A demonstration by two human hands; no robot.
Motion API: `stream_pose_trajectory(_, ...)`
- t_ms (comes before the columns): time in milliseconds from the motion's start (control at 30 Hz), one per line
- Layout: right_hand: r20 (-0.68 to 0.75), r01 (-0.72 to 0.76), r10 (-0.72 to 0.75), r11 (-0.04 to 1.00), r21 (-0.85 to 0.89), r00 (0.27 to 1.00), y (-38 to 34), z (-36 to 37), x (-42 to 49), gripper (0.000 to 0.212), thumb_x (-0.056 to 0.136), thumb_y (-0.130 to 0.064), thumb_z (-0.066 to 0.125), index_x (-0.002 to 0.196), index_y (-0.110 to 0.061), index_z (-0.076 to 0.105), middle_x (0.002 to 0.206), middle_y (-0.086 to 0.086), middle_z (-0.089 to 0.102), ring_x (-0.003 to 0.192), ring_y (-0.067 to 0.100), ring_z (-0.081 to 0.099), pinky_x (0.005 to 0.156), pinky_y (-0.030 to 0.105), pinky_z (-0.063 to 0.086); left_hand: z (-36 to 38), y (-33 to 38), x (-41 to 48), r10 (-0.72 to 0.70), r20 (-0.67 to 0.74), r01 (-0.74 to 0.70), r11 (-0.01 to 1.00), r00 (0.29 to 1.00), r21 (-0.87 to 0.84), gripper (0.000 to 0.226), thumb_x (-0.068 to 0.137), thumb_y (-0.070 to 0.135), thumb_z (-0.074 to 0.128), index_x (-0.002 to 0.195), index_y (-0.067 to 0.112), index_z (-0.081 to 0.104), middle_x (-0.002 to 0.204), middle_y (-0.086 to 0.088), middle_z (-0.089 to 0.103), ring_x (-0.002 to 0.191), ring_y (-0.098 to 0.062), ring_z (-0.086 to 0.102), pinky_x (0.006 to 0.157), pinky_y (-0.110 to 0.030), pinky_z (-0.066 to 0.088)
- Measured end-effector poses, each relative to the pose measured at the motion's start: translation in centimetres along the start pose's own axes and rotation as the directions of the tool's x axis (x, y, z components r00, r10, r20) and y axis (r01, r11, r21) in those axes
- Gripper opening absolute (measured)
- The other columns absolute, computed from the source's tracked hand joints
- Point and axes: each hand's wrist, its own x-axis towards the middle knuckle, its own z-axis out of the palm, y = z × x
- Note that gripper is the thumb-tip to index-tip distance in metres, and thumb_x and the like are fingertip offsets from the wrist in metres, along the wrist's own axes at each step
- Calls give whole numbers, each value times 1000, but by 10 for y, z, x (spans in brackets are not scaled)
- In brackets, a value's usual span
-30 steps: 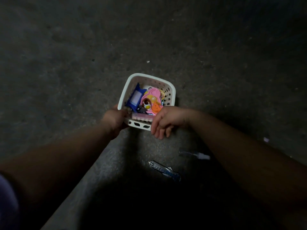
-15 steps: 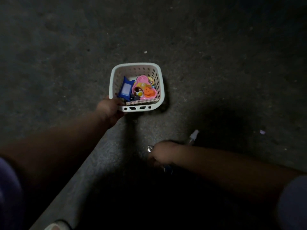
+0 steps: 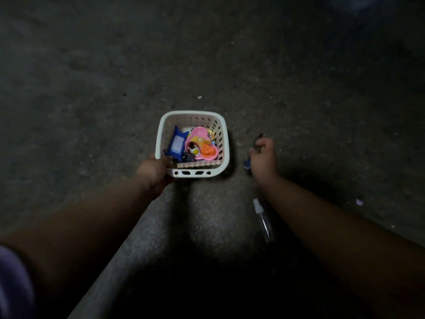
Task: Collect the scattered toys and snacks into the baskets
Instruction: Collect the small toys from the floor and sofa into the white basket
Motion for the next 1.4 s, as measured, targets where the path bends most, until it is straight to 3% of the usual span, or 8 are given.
stream_pose_trajectory(200, 162, 169, -214, 953, 251, 963, -80, 7, -15, 25, 95, -9, 50, 116, -22, 52, 114, -5, 57, 99, 9, 59, 73, 18, 49, 0, 0, 3, 4, 18, -5, 998, 1000, 60, 40, 91, -6, 39, 130, 1, 46, 87, -11, 59, 72, -25, 61, 42, -28, 54)
stream_pose_trajectory(400, 394, 113, -120, 993, 42, 911, -80, 43, -24, 19, 93, -8, 53, 104, -24, 56, 113, 3, 60, 102, 21, 60, 88, 42, 54, 7, -4, -2, 25, 60, -30, 996, 998, 79, 41, 92, -6, 35, 127, 9, 50, 85, -8, 61, 73, -23, 61, 65, -36, 54)
stream_pose_trajectory(567, 648, -92, -5, 989, 116, 762, -78, 49, -25, 54, 91, 13, 40, 136, -16, 46, 118, 6, 53, 109, 23, 59, 92, 36, 53, 9, -5, -5, 28, 98, -38, 993, 995, 108, 39, 88, -11, 34, 111, 14, 55, 80, -8, 60, 67, -22, 58, 63, -33, 51)
stream_pose_trajectory(800, 187, 151, -139, 987, -50, 972, -56, -4, -1, 31, 85, 8, 43, 87, -19, 57, 88, 1, 60, 80, 18, 60, 73, 34, 52, 11, -2, -7, -7, 48, 3, 997, 999, 77, 37, 89, -9, 34, 112, 15, 49, 82, -9, 57, 70, -23, 56, 61, -34, 49)
stream_pose_trajectory(900, 200, 272, -228, 933, -234, 953, -23, -29, -6, 19, 86, 1, 47, 88, -13, 60, 79, -1, 57, 78, 15, 54, 67, 27, 44, 16, -4, -10, 1, 53, -5, 997, 999, 75, 37, 89, -9, 33, 112, 16, 48, 82, -8, 56, 70, -23, 56, 60, -33, 50)
stream_pose_trajectory(1033, 641, 313, 102, 808, -500, 761, 13, -55, -15, 31, 73, -22, 80, 74, -22, 48, 70, -6, 53, 64, 8, 47, 58, 23, 39, 27, -5, -19, 13, 46, -15, 998, 999, 57, 33, 90, -9, 33, 107, 17, 46, 79, -7, 54, 67, -21, 55, 45, -25, 51)
stream_pose_trajectory(1233, 705, 720, 372, 124, -683, 604, 47, -59, -28, 78, 71, -43, 79, 133, -12, 43, 141, 13, 43, 128, 28, 44, 99, 33, 39, 41, -9, -28, 30, 43, -32, 998, 999, 49, 29, 92, -8, 32, 96, 14, 50, 77, -6, 54, 66, -21, 54, 37, -20, 48)
stream_pose_trajectory(1400, 688, 600, 285, 341, -723, 667, 66, -63, -36, 48, 91, -36, 58, 130, -10, 48, 138, 14, 47, 125, 29, 48, 101, 35, 38, 48, -11, -36, 21, 57, -23, 999, 998, 36, 34, 92, -9, 32, 110, 16, 45, 78, -7, 55, 67, -21, 56, 39, -22, 50)
